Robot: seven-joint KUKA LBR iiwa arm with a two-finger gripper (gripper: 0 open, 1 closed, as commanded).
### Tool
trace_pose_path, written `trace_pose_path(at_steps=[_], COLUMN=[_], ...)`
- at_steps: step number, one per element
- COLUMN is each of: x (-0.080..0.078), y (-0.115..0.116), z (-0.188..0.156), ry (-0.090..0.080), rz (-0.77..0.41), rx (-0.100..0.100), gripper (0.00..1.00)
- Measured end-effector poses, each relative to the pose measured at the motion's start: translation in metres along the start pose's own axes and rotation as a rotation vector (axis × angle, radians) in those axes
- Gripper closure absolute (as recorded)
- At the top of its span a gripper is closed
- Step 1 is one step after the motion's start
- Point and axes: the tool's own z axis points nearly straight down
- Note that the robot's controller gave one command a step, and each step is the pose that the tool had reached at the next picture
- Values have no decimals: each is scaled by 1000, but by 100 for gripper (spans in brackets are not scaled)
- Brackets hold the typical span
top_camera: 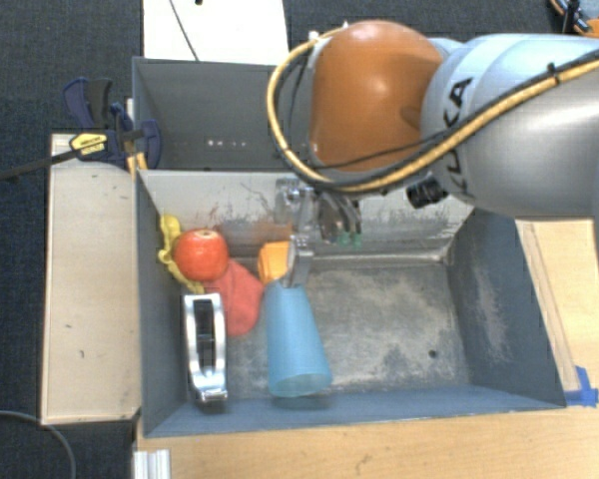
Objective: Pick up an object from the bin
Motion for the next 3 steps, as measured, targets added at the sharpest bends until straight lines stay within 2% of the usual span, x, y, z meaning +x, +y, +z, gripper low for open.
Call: trace_pose_path(at_steps=[1,2,3], x=[-2,-5,2], y=[-1,10,54], z=[-5,46,128], ry=[-9,-11,-9], rz=[5,-127,-553], rx=[-1,-1,2], gripper=[0,0,0])
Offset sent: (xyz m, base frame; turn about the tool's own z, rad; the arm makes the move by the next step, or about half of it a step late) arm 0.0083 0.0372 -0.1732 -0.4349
